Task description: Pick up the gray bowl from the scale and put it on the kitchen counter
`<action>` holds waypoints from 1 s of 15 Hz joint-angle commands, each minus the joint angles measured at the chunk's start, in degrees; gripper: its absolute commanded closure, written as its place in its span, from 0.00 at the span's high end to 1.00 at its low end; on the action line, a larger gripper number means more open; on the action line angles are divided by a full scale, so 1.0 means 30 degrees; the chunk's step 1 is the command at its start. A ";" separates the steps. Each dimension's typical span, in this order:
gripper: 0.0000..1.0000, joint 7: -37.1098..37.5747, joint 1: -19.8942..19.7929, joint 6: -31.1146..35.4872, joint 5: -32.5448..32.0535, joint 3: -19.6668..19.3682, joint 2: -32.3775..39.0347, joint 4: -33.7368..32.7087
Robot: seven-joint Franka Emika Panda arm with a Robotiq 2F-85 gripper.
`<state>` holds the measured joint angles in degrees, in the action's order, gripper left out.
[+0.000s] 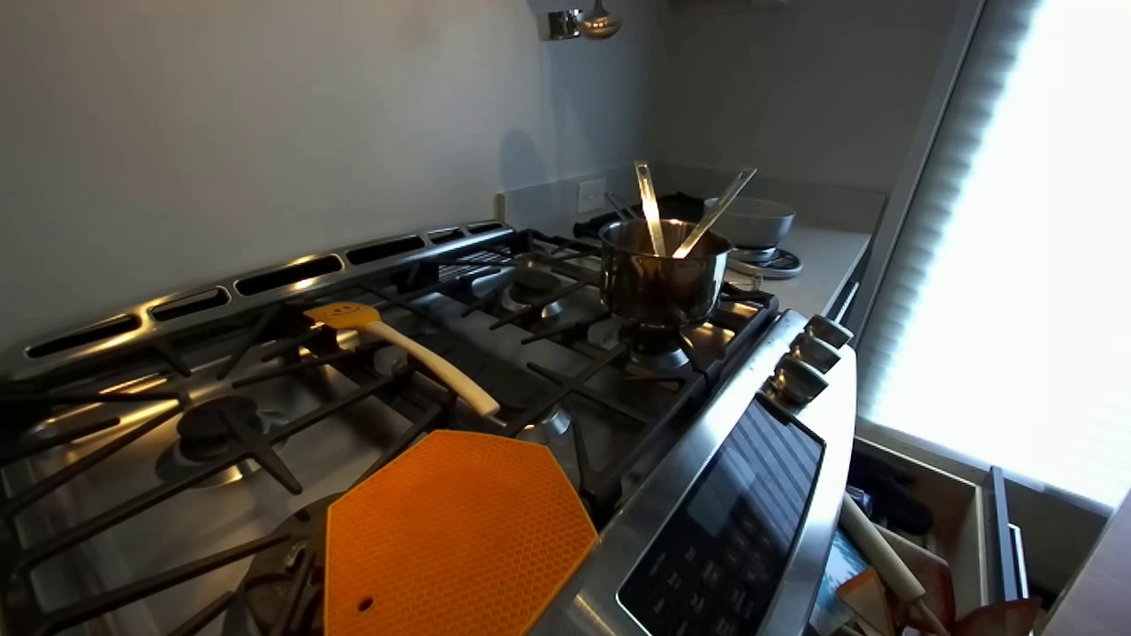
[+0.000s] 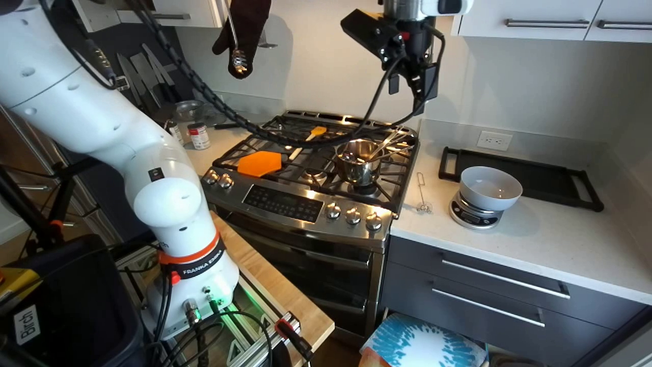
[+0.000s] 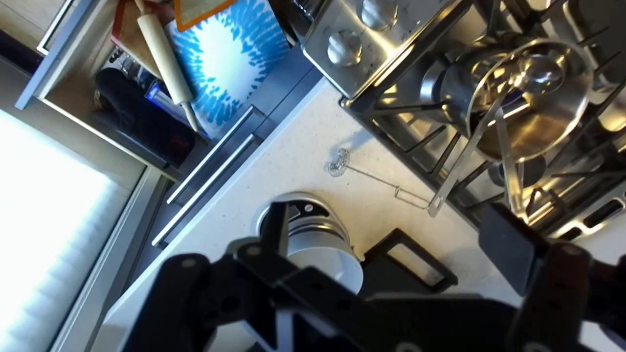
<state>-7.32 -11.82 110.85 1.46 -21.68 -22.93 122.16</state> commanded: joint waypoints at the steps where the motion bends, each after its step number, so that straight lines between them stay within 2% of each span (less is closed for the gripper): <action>1: 1.00 -0.2049 0.0047 0.0246 0.2368 -0.1242 0.4345 -0.3073; 4: 1.00 -0.4240 -0.0337 -0.0428 0.4518 -0.1422 0.7013 -0.4574; 10: 1.00 -0.5164 -0.1774 0.0651 0.5661 -0.0003 1.0641 -0.6303; 11: 1.00 -0.4552 -0.1730 0.0683 0.4757 0.0248 0.9635 -0.5437; 15: 1.00 -0.4567 -0.1983 0.0693 0.4794 0.0608 0.9990 -0.5712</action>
<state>-21.17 -15.83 113.15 16.09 -21.82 6.94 105.36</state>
